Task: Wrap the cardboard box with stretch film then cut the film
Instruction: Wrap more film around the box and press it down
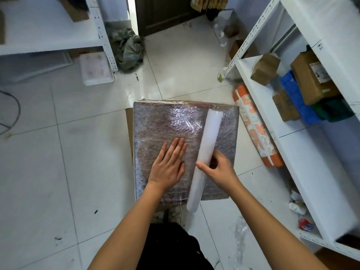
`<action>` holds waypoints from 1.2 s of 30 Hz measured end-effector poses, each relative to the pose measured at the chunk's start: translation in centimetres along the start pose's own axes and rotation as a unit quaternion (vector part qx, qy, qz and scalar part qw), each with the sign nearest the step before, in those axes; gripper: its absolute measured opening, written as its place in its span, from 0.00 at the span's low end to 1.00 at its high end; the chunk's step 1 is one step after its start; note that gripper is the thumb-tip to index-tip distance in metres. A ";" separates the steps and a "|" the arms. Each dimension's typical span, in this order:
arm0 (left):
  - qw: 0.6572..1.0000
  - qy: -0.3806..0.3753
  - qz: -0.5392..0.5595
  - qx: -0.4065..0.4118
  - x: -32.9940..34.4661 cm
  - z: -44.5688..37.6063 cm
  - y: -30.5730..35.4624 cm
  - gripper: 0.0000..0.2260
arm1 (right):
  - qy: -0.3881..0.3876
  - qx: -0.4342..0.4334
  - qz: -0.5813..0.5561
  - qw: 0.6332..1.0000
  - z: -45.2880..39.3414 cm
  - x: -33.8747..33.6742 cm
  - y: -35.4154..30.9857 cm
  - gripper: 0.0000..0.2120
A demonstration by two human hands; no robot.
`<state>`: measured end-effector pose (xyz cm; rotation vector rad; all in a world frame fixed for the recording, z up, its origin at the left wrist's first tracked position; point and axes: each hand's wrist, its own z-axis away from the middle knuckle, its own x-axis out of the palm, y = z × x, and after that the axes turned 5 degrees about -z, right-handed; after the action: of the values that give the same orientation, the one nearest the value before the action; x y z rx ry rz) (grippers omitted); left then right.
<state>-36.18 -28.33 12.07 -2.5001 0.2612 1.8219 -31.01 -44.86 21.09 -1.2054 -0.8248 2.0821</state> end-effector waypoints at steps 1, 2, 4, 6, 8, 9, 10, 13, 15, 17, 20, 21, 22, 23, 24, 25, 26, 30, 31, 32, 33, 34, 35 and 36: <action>1.000 -0.002 -0.001 0.000 0.0 -0.1 0.0 0.25 | -0.018 0.009 -0.045 0.999 0.2 -0.6 0.2 0.15; 1.000 -0.004 -0.001 -0.001 -0.1 -0.2 0.1 0.25 | -0.029 0.019 -0.077 0.996 0.4 -1.1 0.4 0.14; 1.000 -0.007 -0.002 0.001 0.0 -0.3 0.3 0.25 | -0.027 0.040 -0.123 0.991 0.3 -1.7 0.8 0.12; 1.000 -0.007 0.000 0.002 0.2 0.0 0.3 0.24 | -0.035 0.069 -0.145 0.986 -0.1 -2.0 1.0 0.11; 1.000 -0.002 0.004 0.002 0.2 0.1 0.0 0.24 | -0.055 0.088 -0.141 0.985 -0.6 -2.2 1.2 0.12; 1.000 0.000 0.004 0.001 0.2 0.0 -0.2 0.24 | -0.059 0.085 -0.118 0.988 -0.8 -2.4 1.4 0.13; 1.000 0.001 0.002 0.001 0.2 -0.1 -0.3 0.24 | -0.054 0.074 -0.079 0.993 -0.9 -2.6 1.6 0.15; 1.000 -0.014 0.003 -0.002 0.0 -0.3 -0.2 0.24 | -0.032 0.052 0.018 0.998 -0.9 -3.5 1.8 0.19; 1.000 -0.023 0.007 -0.002 0.0 -0.2 0.2 0.24 | -0.028 0.056 0.033 0.998 -0.6 -3.6 2.0 0.23; 1.000 -0.024 0.013 0.000 -0.3 -0.2 0.3 0.24 | -0.018 0.054 0.041 0.998 -0.5 -3.5 2.2 0.25; 0.998 -0.021 0.064 0.001 -1.6 -0.3 0.0 0.29 | -0.003 0.048 0.039 0.998 -0.6 -3.2 2.1 0.24; 0.997 -0.014 0.072 0.015 -2.0 -0.1 0.3 0.29 | 0.002 0.045 0.043 0.998 -0.7 -3.1 2.1 0.24; 0.997 -0.007 0.068 0.042 -2.1 0.5 0.9 0.29 | 0.006 0.042 0.049 0.998 -0.8 -3.1 2.1 0.24; 0.995 -0.008 0.057 0.078 -1.7 1.3 1.8 0.28 | 0.011 0.037 0.054 0.998 -1.0 -3.0 2.1 0.24; 0.993 -0.016 0.043 0.110 -1.0 2.4 2.6 0.28 | 0.015 0.034 0.059 0.998 -1.1 -3.0 2.1 0.24; 0.990 -0.029 0.031 0.132 -0.2 3.4 3.3 0.28 | 0.017 0.034 0.060 0.997 -1.3 -3.1 2.1 0.24; 0.989 -0.041 0.018 0.144 0.8 4.2 3.7 0.28 | 0.015 0.035 0.057 0.998 -1.4 -3.1 2.1 0.24; 0.988 -0.046 -0.027 0.148 2.5 4.8 3.6 0.28 | 0.005 0.032 0.046 0.998 -1.5 -3.2 2.6 0.26; 0.988 -0.039 -0.031 0.149 2.4 4.8 3.7 0.28 | 0.004 0.034 0.044 0.998 -1.5 -3.2 2.8 0.26; 0.988 -0.037 -0.024 0.150 2.1 4.8 4.0 0.28 | 0.005 0.035 0.042 0.998 -1.3 -3.3 3.0 0.25; 0.988 -0.037 -0.013 0.151 1.9 5.0 4.3 0.28 | 0.007 0.034 0.043 0.998 -1.2 -3.3 3.1 0.24; 0.986 -0.033 -0.007 0.164 1.8 5.4 4.5 0.28 | 0.011 0.030 0.044 0.999 -1.1 -3.2 3.3 0.22; 0.981 -0.030 -0.014 0.193 1.9 5.9 4.5 0.27 | 0.016 0.026 0.045 0.998 -1.1 -3.2 3.4 0.21; 0.972 -0.031 -0.032 0.230 2.0 6.4 4.5 0.27 | 0.020 0.024 0.047 0.998 -1.2 -3.1 3.5 0.21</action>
<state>-42.35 -32.13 8.45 -2.1054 0.5240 1.5873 -29.31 -49.15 19.64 -1.2770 -0.7084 2.1328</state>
